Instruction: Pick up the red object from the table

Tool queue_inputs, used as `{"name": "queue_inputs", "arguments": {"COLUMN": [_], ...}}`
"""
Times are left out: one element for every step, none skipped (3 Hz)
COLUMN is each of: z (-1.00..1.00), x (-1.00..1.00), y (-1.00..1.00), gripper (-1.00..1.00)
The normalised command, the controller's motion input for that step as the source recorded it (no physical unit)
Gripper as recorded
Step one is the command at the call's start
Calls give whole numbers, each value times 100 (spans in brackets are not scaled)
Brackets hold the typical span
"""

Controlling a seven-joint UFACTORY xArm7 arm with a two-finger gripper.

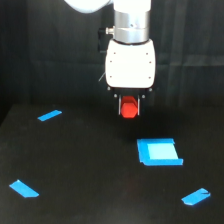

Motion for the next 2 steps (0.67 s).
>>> {"name": "queue_inputs", "arguments": {"z": [5,-8], "x": [-7,-8], "y": [-2,-4], "gripper": [-100,-100]}}
